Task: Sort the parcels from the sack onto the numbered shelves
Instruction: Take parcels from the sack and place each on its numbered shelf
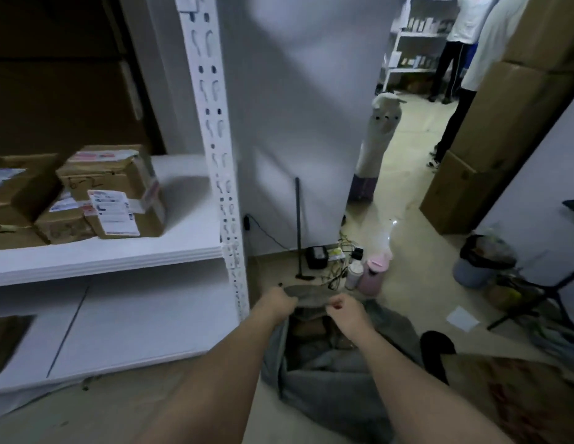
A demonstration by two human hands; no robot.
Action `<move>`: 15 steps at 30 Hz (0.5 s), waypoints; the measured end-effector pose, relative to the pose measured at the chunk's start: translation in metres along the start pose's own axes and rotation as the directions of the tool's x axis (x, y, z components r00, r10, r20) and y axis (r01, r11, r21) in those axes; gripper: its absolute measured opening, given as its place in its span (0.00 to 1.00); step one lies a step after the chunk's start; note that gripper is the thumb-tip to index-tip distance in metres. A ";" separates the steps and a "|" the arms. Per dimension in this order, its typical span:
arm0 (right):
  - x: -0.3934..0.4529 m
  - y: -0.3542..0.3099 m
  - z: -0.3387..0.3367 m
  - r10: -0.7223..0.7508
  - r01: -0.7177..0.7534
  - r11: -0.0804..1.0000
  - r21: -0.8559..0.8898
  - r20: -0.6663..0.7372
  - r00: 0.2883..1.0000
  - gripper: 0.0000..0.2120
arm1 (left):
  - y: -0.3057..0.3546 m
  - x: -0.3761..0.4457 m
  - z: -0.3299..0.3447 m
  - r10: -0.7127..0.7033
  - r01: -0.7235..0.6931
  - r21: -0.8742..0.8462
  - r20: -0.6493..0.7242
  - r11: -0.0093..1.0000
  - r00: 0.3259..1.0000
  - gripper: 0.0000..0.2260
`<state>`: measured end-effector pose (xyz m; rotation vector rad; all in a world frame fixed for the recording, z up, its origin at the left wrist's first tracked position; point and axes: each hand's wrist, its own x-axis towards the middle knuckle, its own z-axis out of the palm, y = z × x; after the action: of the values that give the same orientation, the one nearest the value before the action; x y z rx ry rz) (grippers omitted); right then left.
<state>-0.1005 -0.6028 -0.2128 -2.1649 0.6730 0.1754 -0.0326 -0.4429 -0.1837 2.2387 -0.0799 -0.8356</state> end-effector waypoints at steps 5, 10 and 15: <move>0.061 0.067 -0.068 0.072 -0.068 0.994 -0.080 0.038 0.997 0.11 | 0.053 0.045 0.072 -0.053 0.054 -0.014 0.065 0.998 0.996 0.21; 0.102 0.106 -0.096 0.115 -0.089 0.975 -0.204 0.118 0.986 0.12 | 0.072 0.070 0.113 -0.090 0.084 0.063 0.099 0.994 0.991 0.16; 0.129 0.159 -0.086 0.195 -0.134 0.952 -0.275 0.209 0.958 0.08 | 0.067 0.106 0.143 -0.141 0.115 0.172 0.145 0.978 0.979 0.16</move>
<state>-0.0834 -0.8012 -0.3126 -2.2832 0.7267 0.6307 -0.0207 -0.6110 -0.2720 2.3463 -0.0804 -1.1102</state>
